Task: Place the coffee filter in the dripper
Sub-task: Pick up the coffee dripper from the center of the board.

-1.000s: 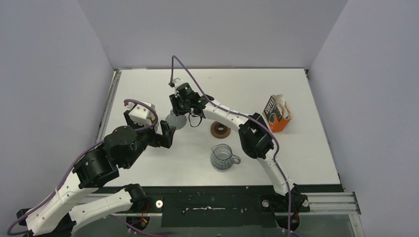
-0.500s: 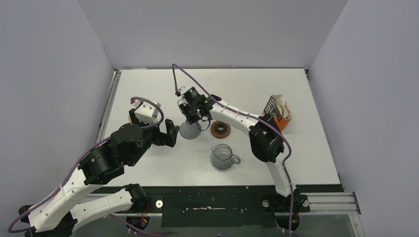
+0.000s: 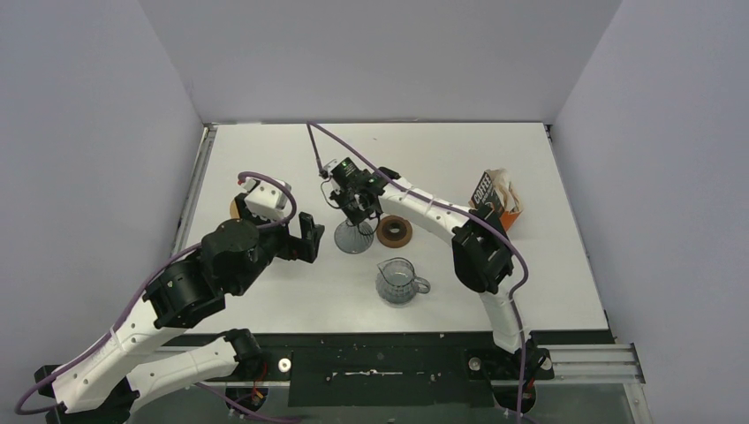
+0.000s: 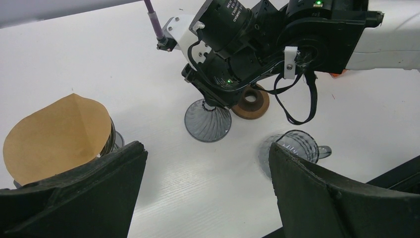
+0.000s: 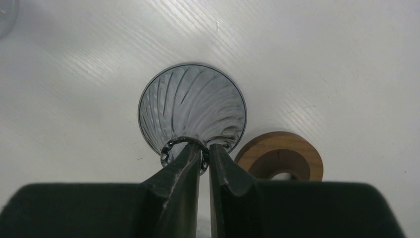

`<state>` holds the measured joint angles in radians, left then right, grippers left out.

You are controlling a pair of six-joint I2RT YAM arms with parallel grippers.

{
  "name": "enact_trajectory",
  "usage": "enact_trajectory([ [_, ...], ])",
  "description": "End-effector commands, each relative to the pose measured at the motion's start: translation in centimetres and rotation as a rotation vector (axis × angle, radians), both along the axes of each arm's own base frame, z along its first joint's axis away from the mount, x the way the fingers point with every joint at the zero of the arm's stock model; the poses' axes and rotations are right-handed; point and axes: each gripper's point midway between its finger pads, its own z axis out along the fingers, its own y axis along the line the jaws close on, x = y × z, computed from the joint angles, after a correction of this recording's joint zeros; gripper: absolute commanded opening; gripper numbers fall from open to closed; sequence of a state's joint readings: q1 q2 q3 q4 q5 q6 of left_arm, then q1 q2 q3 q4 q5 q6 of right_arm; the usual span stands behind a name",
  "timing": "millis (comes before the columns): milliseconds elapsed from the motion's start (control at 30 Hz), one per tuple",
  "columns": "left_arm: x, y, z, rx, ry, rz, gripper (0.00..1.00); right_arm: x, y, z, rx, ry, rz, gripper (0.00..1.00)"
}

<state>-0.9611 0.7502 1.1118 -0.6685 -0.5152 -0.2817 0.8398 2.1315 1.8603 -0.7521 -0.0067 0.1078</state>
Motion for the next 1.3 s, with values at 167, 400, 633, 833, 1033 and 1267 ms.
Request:
enact_trajectory([
  [167, 0.1, -0.8, 1.9, -0.079, -0.035, -0.015, 0.92, -0.2, -1.3, 5.6, 0.032, -0.107, -0.029, 0.0],
  [400, 0.1, -1.3, 1.5, -0.092, -0.025, -0.03, 0.92, -0.4, -2.3, 7.9, 0.103, -0.137, -0.072, 0.0],
  [633, 0.3, -2.6, 1.1, -0.119, -0.007, -0.054, 0.92, -0.4, -3.9, 11.2, 0.184, -0.191, -0.124, 0.0],
  [833, 0.6, -4.5, -0.3, -0.138, 0.041, -0.078, 0.92, -0.9, -6.2, 14.0, 0.273, -0.241, -0.169, 0.0],
  [1033, 1.2, -7.0, -1.6, -0.153, 0.118, -0.121, 0.92, -1.4, -9.2, 16.8, 0.409, -0.286, -0.242, 0.0],
  [1267, 4.0, -7.9, -3.2, -0.264, 0.253, -0.16, 0.87, -2.4, -12.6, 19.5, 0.614, -0.318, -0.284, 0.0],
])
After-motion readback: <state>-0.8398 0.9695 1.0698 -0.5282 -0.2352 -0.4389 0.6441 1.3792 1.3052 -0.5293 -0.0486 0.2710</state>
